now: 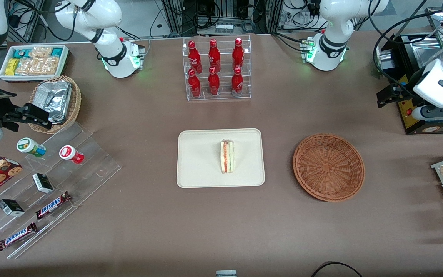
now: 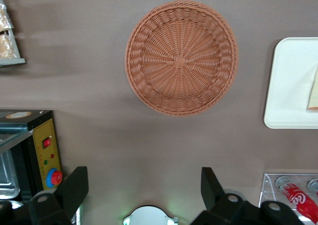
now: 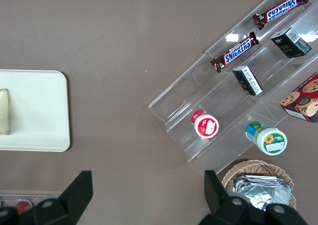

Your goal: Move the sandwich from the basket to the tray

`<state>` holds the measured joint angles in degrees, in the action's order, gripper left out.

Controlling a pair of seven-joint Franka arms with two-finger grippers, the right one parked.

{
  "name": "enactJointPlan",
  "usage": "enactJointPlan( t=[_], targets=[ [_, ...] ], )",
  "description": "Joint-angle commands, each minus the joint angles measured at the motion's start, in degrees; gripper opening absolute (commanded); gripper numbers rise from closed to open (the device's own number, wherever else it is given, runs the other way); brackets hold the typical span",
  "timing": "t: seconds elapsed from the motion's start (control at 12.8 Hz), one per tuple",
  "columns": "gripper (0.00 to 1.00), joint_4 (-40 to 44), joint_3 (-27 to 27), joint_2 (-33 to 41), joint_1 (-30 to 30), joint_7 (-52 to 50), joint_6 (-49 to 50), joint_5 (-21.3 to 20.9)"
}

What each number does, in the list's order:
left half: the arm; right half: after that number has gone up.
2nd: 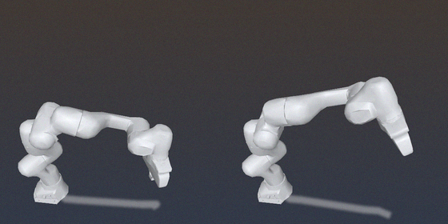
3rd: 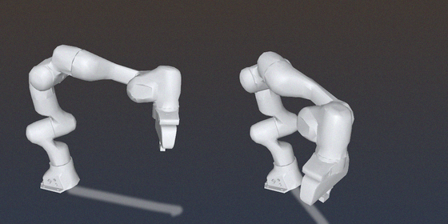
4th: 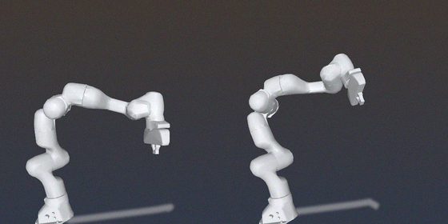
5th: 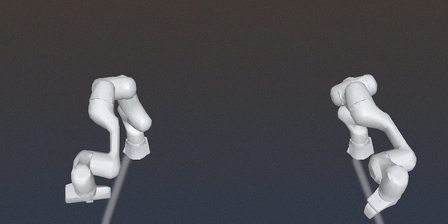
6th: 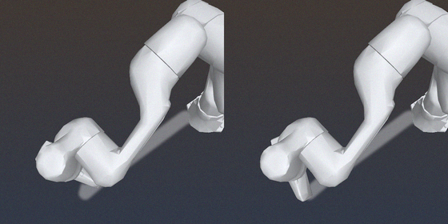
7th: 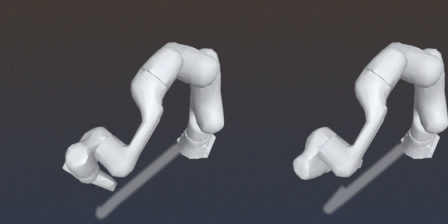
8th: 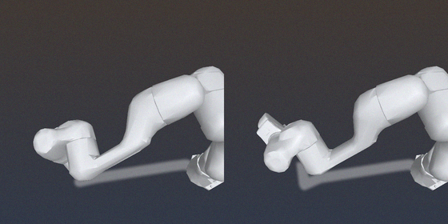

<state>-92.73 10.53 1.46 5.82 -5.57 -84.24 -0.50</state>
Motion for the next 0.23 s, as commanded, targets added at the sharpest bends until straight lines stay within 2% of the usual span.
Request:
enactJointPlan(
  t=[0.0, 0.16],
  targets=[
    [1.00, 0.8, 0.6, 0.3, 1.0, 1.2, -0.5, 1.4],
    [1.00, 1.5, 0.7, -0.2, 0.9, 1.1, -0.5, 1.5]
  ],
)
